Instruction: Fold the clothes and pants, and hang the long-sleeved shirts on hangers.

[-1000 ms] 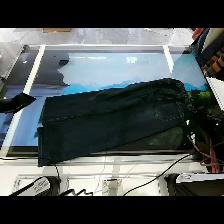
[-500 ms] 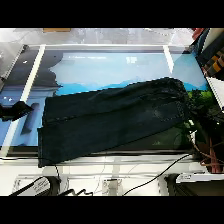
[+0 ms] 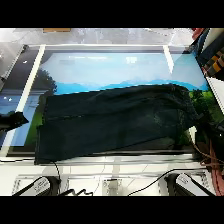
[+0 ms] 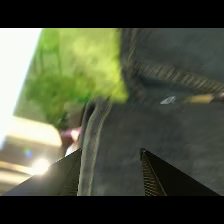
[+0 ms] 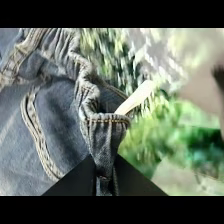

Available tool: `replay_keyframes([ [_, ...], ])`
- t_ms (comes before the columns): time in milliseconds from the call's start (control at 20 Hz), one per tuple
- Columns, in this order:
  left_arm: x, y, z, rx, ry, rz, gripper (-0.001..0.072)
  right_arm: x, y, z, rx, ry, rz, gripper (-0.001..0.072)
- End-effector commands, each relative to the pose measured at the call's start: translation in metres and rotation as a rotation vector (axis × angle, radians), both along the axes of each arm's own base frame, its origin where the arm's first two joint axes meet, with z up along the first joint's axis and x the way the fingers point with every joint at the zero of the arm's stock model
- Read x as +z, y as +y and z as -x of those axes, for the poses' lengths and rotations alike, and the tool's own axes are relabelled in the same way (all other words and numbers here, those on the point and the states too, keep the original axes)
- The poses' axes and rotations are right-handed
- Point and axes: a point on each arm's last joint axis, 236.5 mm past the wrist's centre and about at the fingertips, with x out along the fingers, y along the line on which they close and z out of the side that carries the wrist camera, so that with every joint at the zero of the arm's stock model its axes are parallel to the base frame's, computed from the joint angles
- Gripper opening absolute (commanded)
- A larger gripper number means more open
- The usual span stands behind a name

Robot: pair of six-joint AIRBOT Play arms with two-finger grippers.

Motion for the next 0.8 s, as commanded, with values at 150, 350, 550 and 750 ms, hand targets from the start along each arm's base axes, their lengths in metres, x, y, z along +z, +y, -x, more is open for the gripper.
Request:
replay_keyframes([
  [150,-0.051,-0.009,0.035,-0.05,0.122,0.072,0.0507,-0.018,0.033,0.037,0.02,0.055,-0.01,0.0054],
  [350,-0.079,-0.009,0.032,-0.201,0.136,0.083,0.052,-0.017,0.034,0.036,0.018,0.05,-0.016,0.0054],
  [550,-0.095,-0.015,0.005,-0.214,0.048,0.126,0.0465,-0.017,0.035,0.035,0.016,0.047,-0.024,0.0054],
  [750,-0.098,-0.013,-0.034,-0.179,-0.097,0.119,0.0461,-0.015,0.036,0.033,0.005,0.034,-0.036,0.0054],
])
